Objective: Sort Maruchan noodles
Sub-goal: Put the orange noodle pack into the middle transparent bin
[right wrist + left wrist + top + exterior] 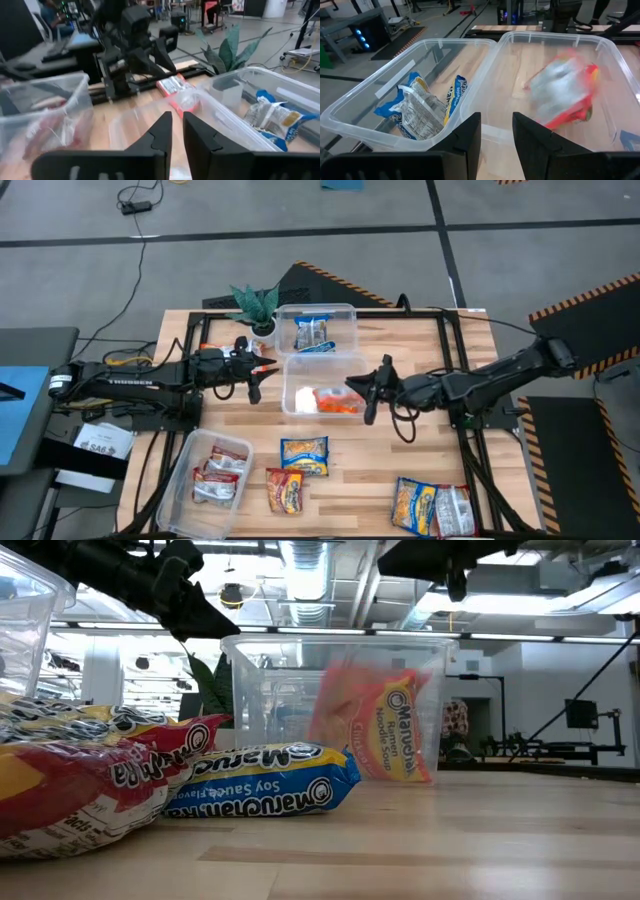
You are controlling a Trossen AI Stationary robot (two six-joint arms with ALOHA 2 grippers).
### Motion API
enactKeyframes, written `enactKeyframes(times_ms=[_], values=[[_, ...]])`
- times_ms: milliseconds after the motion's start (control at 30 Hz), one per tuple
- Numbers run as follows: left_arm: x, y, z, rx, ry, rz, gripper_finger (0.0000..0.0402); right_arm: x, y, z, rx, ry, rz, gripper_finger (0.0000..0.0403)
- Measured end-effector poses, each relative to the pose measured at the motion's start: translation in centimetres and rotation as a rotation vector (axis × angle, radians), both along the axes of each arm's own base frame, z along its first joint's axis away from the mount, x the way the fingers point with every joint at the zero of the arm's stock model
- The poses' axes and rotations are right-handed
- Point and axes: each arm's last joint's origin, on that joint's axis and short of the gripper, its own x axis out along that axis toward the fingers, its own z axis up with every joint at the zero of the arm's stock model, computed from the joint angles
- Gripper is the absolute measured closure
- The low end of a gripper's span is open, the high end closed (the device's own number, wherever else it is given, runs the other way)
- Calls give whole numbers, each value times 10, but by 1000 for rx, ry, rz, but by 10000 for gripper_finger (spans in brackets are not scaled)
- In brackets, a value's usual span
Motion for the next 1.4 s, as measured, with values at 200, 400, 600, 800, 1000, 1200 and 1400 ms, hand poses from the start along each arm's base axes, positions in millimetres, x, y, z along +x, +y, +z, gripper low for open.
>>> enactKeyframes(times_ms=[200,400,600,800,1000,1200,1400], values=[[0,0,0,2,1,-1,301,-1,0,7,21,-65,7,284],[0,0,0,0,0,1,301,2,2,7,20,-82,59,214],[-1,2,0,-17,-13,84,301,3,-6,7,-38,-61,33,164],[-4,7,-3,-102,-41,275,301,4,-13,6,-55,-40,8,159],[-18,30,-17,-231,102,544,301,4,-17,2,-42,-5,-11,159],[-29,53,-44,-413,269,705,301,4,-19,1,-39,0,-20,159],[-18,74,-63,-429,316,747,301,4,-19,1,-39,0,-20,159]])
